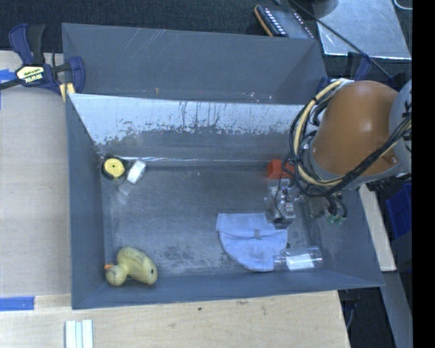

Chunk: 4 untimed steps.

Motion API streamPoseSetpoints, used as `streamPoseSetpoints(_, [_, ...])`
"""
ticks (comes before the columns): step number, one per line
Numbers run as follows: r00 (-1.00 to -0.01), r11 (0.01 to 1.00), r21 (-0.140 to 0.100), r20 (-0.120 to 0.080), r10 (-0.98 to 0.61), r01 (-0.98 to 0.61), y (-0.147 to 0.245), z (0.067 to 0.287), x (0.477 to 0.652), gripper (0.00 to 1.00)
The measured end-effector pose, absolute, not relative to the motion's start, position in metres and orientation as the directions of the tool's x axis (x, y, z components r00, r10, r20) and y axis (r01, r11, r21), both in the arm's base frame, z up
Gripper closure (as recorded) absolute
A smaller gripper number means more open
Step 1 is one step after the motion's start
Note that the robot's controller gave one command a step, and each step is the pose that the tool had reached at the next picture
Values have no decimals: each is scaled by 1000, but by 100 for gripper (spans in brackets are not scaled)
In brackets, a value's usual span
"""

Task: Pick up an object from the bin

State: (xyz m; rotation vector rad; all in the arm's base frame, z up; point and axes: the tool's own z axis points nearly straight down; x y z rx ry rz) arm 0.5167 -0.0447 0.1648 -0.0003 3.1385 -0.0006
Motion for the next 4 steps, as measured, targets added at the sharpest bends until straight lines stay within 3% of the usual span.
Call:
streamPoseSetpoints(1, [-1000, 1000, 0, -3, -1, -1, -45, 165, 517, 100])
streamPoseSetpoints(2, [-999, 999, 1, -9, 47, 47, 11, 75, 495, 100])
streamPoseSetpoints(3, [-997, 997, 0, -6, 74, 74, 10, 76, 532, 0])
streamPoseSetpoints(4, [-997, 997, 0, -6, 74, 74, 10, 76, 532, 0])
